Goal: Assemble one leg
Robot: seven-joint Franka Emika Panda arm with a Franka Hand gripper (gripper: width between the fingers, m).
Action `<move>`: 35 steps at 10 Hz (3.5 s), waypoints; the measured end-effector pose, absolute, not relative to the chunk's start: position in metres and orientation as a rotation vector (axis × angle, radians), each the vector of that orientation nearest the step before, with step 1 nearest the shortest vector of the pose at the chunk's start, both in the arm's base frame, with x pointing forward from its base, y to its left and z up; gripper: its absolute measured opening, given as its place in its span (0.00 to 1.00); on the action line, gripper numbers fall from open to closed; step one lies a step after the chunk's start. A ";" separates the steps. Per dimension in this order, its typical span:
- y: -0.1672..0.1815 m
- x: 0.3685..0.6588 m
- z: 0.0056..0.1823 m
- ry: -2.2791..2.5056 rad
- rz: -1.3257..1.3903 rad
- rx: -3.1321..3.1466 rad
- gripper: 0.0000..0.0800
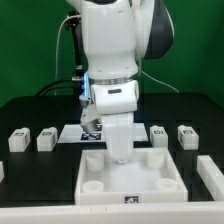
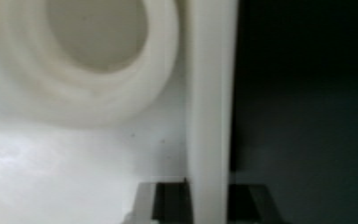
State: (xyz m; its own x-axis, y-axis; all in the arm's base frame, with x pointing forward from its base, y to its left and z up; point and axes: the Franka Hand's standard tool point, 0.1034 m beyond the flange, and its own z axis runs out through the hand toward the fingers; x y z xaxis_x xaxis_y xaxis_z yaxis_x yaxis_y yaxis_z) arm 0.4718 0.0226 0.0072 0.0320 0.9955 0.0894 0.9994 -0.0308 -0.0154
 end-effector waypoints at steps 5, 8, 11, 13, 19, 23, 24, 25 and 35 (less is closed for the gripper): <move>0.058 0.485 0.007 -2.125 -0.147 -2.200 0.08; 0.059 0.490 0.007 -2.124 -0.155 -2.203 0.08; 0.059 0.490 0.007 -2.113 -0.155 -2.213 0.08; 0.058 0.489 0.006 -2.111 -0.154 -2.214 0.18; 0.057 0.489 0.006 -2.108 -0.153 -2.217 0.80; 0.056 0.489 0.006 -2.107 -0.153 -2.219 0.81; 0.054 0.491 0.014 -2.090 -0.157 -2.247 0.81; 0.055 0.489 0.031 -2.033 -0.162 -2.322 0.81; 0.112 0.449 0.072 -0.656 -0.141 -2.978 0.81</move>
Offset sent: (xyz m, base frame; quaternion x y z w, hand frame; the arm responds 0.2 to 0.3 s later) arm 0.0090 0.0291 -0.0072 -0.0123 0.0318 0.0007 0.9994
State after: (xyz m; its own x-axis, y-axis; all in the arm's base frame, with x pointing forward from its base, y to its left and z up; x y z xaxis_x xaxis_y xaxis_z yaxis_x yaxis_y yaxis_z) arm 0.4487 0.1119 0.0721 0.9036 0.4144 0.1088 0.4226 -0.9039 -0.0669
